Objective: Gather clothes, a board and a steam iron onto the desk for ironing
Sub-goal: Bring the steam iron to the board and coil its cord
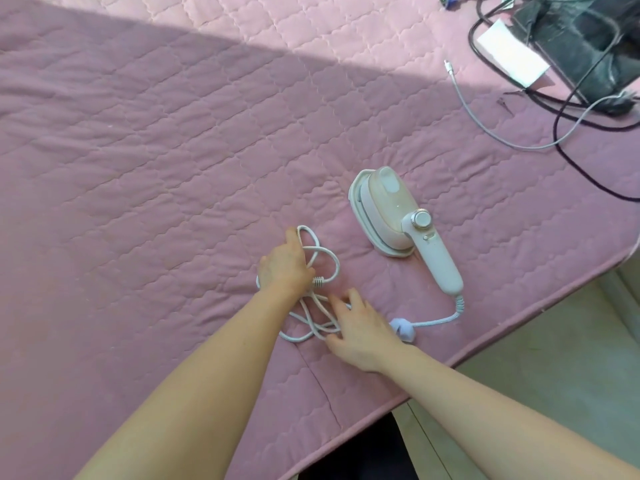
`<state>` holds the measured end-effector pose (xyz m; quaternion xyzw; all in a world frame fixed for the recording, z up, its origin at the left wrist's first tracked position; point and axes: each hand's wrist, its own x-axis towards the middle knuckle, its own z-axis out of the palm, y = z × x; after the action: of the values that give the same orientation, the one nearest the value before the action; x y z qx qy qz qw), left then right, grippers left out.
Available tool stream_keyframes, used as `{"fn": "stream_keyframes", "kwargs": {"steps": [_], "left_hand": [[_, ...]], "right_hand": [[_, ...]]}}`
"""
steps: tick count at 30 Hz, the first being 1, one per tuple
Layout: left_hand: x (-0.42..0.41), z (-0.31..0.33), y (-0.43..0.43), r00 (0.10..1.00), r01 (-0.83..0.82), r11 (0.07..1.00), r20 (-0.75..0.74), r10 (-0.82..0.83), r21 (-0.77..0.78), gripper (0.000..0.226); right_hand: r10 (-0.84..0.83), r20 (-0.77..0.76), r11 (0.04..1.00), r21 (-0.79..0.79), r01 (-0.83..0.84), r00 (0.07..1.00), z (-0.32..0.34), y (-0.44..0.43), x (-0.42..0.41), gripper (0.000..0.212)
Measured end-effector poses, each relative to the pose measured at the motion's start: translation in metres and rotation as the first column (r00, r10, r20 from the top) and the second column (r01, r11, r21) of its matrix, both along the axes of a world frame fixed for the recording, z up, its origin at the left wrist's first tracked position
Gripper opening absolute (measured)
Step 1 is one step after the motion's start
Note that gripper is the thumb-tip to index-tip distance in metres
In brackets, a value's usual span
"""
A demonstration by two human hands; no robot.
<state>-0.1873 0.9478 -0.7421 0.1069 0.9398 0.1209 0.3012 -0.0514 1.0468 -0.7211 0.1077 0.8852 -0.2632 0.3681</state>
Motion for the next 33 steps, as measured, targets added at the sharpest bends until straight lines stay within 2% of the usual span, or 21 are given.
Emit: {"fn": "stream_keyframes", "kwargs": {"steps": [5,9,11,13,17,20,22,26,28,30,33], "left_hand": [[-0.006,0.002,-0.019,0.994,-0.037,0.997,0.109,0.029,0.069,0.047],[-0.002,0.007,-0.040,0.989,0.119,0.988,0.070,-0.127,0.100,0.054],[0.006,0.009,-0.048,0.973,0.188,0.975,0.116,-0.201,0.116,0.055],[0.016,0.010,-0.052,0.957,0.184,0.975,0.203,-0.206,0.125,0.049],[0.034,0.014,-0.047,0.923,-0.009,0.984,0.381,-0.061,0.179,0.047],[0.046,0.016,-0.041,0.877,-0.120,0.967,0.480,-0.004,0.226,0.053],[0.050,0.015,-0.040,0.872,-0.196,0.943,0.488,0.042,0.269,0.052],[0.049,0.011,-0.049,0.885,-0.374,0.846,0.420,0.203,0.379,0.012],[0.050,0.010,-0.052,0.902,-0.310,0.877,0.406,0.150,0.366,0.006],[0.056,0.010,-0.050,0.923,-0.170,0.943,0.382,0.051,0.286,0.005],[0.067,0.009,-0.045,0.910,-0.067,0.985,0.414,-0.005,0.160,0.017]], "right_hand": [[-0.075,-0.038,0.995,0.063,0.077,0.996,-0.007,0.001,0.000,0.056],[-0.175,0.004,0.984,-0.018,0.175,0.985,-0.010,0.013,-0.006,0.049],[-0.181,0.021,0.983,-0.039,0.182,0.983,-0.010,0.015,-0.009,0.046],[-0.239,0.034,0.968,-0.068,0.241,0.970,-0.010,0.017,-0.010,0.040],[-0.364,0.068,0.919,-0.135,0.370,0.929,-0.012,0.026,-0.008,0.018],[-0.429,0.098,0.880,-0.178,0.440,0.898,-0.007,0.029,-0.002,0.015],[-0.460,0.110,0.859,-0.198,0.473,0.881,-0.003,0.031,0.004,0.018],[-0.413,0.089,0.894,-0.150,0.422,0.907,0.004,0.033,0.026,0.022],[-0.358,0.093,0.918,-0.146,0.369,0.929,0.004,0.030,0.037,0.021],[-0.312,0.108,0.936,-0.134,0.325,0.944,0.001,0.029,0.045,0.016],[-0.348,0.107,0.933,-0.055,0.355,0.931,-0.002,0.033,0.049,0.028]]}}
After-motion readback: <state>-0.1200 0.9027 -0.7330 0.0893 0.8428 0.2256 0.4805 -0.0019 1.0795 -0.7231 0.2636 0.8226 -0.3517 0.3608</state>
